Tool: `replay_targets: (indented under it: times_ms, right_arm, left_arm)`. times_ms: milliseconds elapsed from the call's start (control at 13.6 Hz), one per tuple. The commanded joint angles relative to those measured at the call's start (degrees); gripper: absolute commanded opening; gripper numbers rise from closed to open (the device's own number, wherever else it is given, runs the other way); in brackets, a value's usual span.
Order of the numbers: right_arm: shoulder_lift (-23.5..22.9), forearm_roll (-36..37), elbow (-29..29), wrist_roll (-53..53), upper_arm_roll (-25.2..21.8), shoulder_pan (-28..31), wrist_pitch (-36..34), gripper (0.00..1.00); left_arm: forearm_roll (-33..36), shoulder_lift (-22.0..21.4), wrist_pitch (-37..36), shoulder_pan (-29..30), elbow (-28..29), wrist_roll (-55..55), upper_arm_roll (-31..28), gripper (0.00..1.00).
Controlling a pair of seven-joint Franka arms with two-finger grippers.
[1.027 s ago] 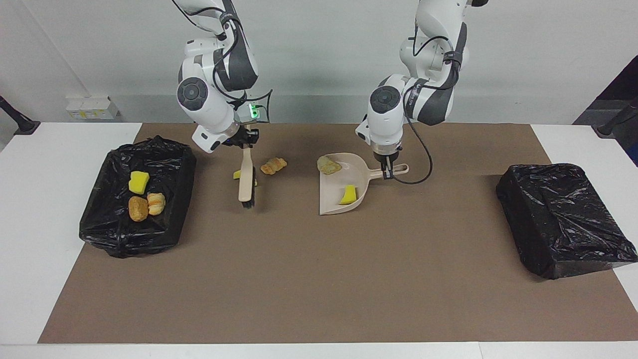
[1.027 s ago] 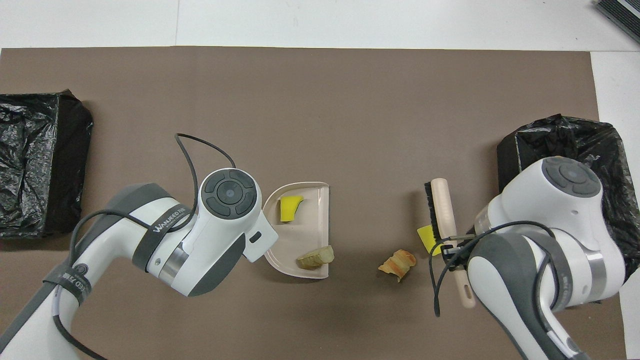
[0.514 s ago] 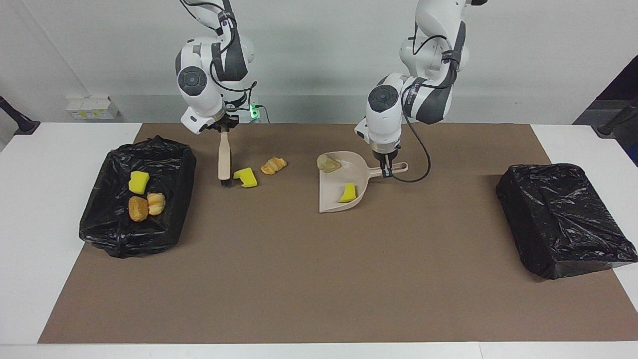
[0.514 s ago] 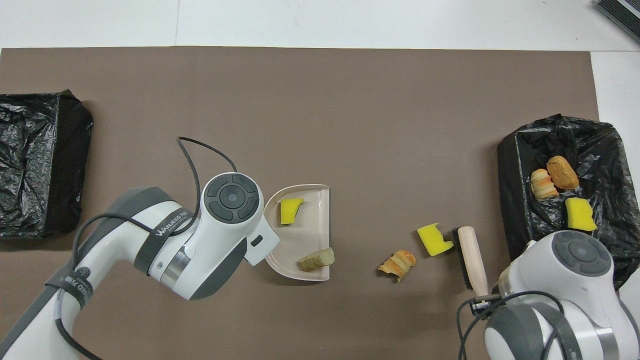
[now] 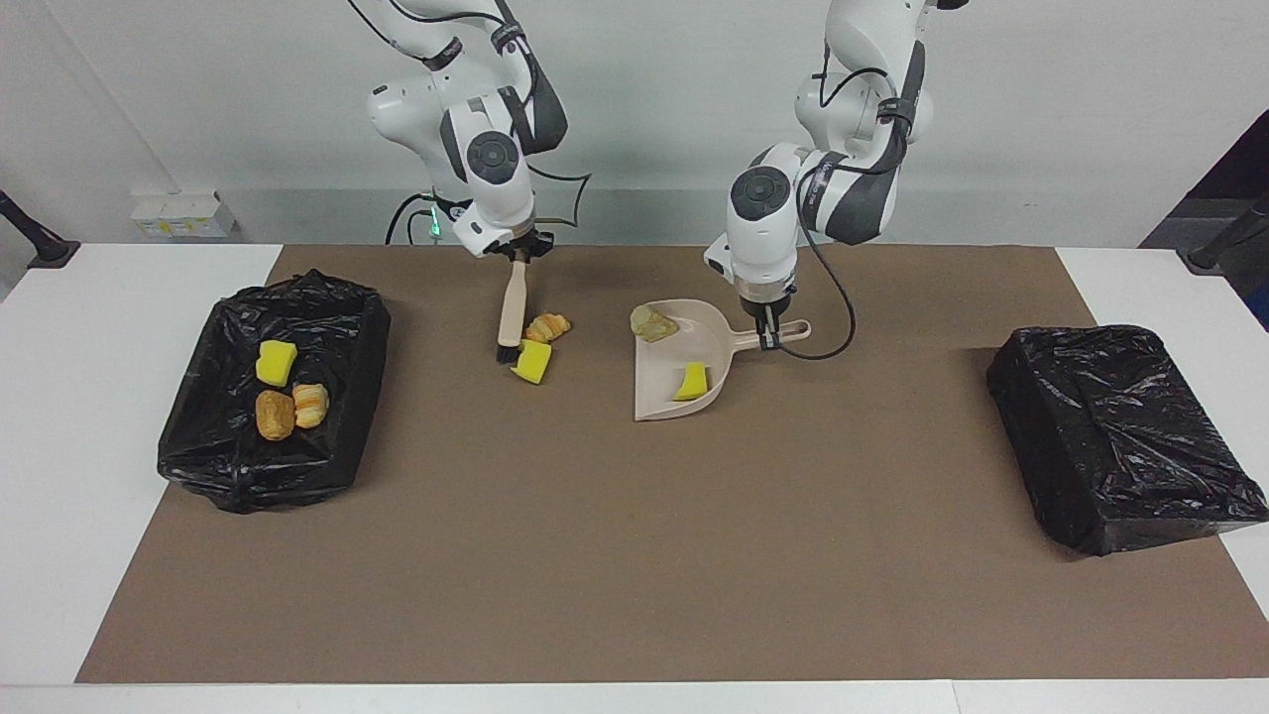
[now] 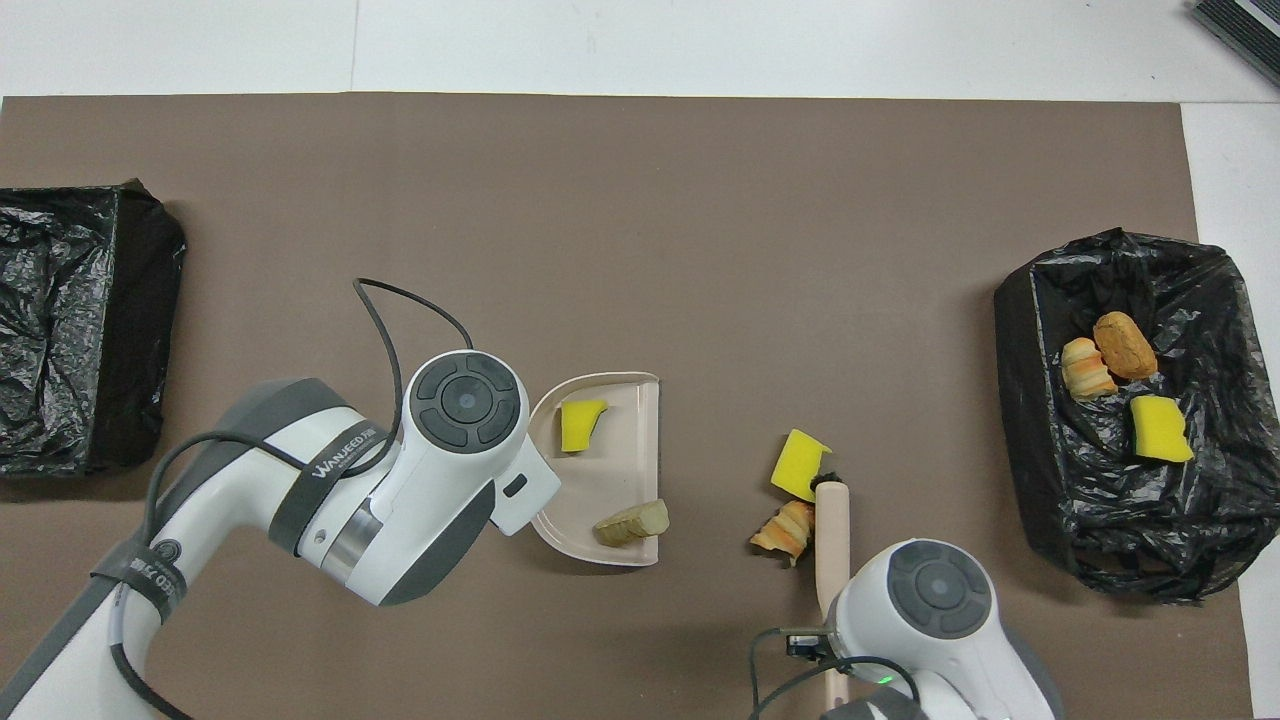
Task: Sweep and dump trash in bin
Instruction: 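Sweep the remaining pieces into the dustpan with the right gripper's brush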
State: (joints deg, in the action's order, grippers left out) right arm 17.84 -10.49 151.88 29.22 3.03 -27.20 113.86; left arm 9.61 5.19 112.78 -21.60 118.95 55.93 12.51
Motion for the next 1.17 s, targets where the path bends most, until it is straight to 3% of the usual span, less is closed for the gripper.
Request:
replay_targets:
  times_ms: [0,440,660,807,954,1100]
  right_arm:
    - [-9.11,-5.75,-6.74,5.90,-0.22,-5.30,2.33,0.00]
    - [-25.47,-15.24,-29.06,12.78,0.22,-9.88,1.81,0.00]
    - [-29.17,-23.58,-35.93,11.31,0.22,-10.16,2.85,0.00]
    - [-29.10,-26.06,-37.71,7.10,0.22,-9.54,2.77,0.00]
    - [-26.12,-25.29,-36.49,2.18,0.04,-8.49,0.42,0.00]
    - [-23.30,-20.92,-36.39,-0.30,-0.40,-5.78,-8.52,0.00]
  left_arm:
    - [0.41,-1.93,-0.29,-1.25,2.07,-1.00,-0.55,0.00]
    - [0.41,-3.34,0.60,-2.92,4.18,-1.09,-0.55,0.00]
    - [0.14,-3.34,0.94,-2.31,4.36,-1.00,-0.55,0.00]
    - [-0.12,-2.99,1.39,-1.09,4.19,-0.39,-0.55,0.00]
    - [-1.08,-2.64,2.70,0.06,3.83,-1.36,-0.64,0.00]
    - [-1.44,-2.11,3.41,1.82,3.75,-1.44,-0.64,0.00]
